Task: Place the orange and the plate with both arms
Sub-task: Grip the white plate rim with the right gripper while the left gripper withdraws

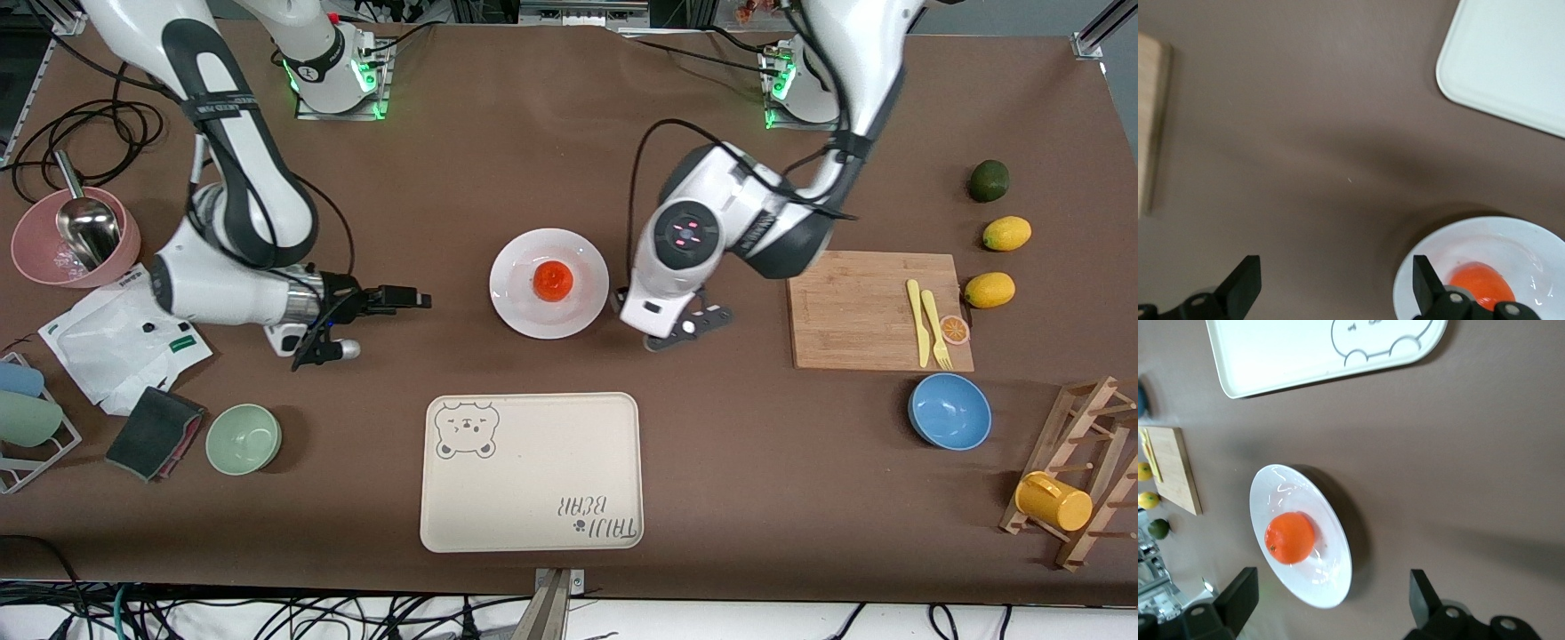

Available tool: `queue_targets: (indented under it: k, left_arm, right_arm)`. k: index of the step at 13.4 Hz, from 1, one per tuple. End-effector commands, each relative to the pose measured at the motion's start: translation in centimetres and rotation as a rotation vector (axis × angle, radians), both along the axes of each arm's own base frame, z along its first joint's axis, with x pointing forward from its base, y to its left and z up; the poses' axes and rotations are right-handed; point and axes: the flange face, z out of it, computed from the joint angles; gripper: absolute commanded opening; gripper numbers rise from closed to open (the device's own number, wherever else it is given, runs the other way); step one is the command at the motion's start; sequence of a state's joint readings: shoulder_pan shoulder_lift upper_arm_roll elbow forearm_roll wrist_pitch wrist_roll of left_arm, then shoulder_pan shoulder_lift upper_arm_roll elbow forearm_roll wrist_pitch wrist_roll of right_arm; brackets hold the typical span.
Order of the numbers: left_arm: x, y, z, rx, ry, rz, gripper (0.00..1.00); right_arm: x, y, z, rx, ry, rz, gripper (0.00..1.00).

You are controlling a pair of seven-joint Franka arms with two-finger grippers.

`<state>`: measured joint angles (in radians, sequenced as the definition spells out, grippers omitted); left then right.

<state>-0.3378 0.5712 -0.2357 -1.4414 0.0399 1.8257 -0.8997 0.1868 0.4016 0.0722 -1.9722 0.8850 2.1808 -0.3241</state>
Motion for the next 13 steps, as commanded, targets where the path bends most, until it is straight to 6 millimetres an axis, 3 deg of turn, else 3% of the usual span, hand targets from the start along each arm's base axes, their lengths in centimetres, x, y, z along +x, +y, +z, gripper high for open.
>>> queue_targets:
  k: [1, 3, 5, 7, 10, 13]
  left_arm:
    - [2.4, 6.2, 2.1, -0.028, -0.019, -0.106, 1.0]
    - [4.5, 11.6, 5.0, -0.058, -0.066, -0.139, 1.0]
    - [5.2, 15.6, 8.4, -0.069, -0.114, -0.15, 1.0]
    - [5.5, 18.3, 10.6, -0.081, -0.145, -0.191, 1.0]
    - [5.5, 18.8, 11.5, -0.081, -0.159, -0.189, 1.0]
    - [5.7, 19.8, 11.6, -0.078, -0.161, -0.177, 1.0]
  right_arm:
    - [-6.0, -0.1, -2.4, 0.065, -0.075, -0.068, 1.0]
    - [-8.6, -0.1, -5.1, 0.129, -0.109, -0.114, 1.0]
    - [-9.7, 0.1, -7.8, 0.168, -0.125, -0.115, 1.0]
    - [-9.9, 2.0, -8.3, 0.191, -0.122, -0.113, 1.0]
    - [-10.2, 3.8, -9.5, 0.192, -0.123, -0.097, 1.0]
    - [-10.1, 6.4, -12.2, 0.196, -0.092, -0.091, 1.0]
